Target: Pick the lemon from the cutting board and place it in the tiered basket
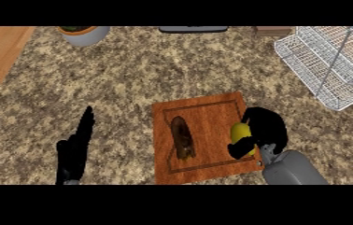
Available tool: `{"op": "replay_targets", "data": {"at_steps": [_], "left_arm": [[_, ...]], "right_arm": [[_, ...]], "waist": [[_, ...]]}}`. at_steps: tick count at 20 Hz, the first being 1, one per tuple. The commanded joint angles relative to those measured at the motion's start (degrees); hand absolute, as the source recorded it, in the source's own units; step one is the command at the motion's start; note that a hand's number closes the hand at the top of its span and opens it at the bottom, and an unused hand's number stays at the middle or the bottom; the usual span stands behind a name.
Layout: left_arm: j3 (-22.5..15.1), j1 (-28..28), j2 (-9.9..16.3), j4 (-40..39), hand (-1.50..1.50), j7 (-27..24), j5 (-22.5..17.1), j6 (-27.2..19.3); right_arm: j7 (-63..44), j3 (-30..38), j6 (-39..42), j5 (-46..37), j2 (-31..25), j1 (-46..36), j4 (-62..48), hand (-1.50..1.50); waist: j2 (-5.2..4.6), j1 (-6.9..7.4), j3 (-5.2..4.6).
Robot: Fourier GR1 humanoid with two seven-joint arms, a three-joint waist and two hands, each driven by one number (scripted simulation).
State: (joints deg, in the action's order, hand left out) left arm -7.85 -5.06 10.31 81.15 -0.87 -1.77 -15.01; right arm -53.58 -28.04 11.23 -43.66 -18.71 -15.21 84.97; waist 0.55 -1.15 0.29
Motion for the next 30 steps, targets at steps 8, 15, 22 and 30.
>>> {"op": "replay_targets", "data": {"at_steps": [8, 15, 22, 30], "left_arm": [[0.73, -4.35, 0.05, 0.06, 0.0, -0.13, -0.24, -0.51], [-0.38, -1.04, -1.05, 0.6, 0.0, 3.19, 1.17, -1.82], [0.1, -0.32, -0.44, 0.2, 0.0, 3.21, 1.02, -0.06], [0.5, 2.68, -2.41, -3.16, 0.0, 1.59, 1.94, -0.58]], "right_arm": [[-3.98, 32.09, -15.1, 7.52, -11.88, 9.58, 6.08, 1.5], [-11.87, 43.02, -15.41, 7.03, -15.88, 5.73, 24.69, 1.5], [-18.61, 49.29, -0.09, 6.91, -25.67, 7.45, 41.82, 1.5], [-16.71, 54.6, 3.8, 12.05, -33.69, -5.99, 26.32, 1.5]], "waist": [[0.12, -2.19, -0.3], [0.16, -1.62, -0.42], [-0.23, 0.1, -0.4], [-0.63, 1.47, -0.39]]}}
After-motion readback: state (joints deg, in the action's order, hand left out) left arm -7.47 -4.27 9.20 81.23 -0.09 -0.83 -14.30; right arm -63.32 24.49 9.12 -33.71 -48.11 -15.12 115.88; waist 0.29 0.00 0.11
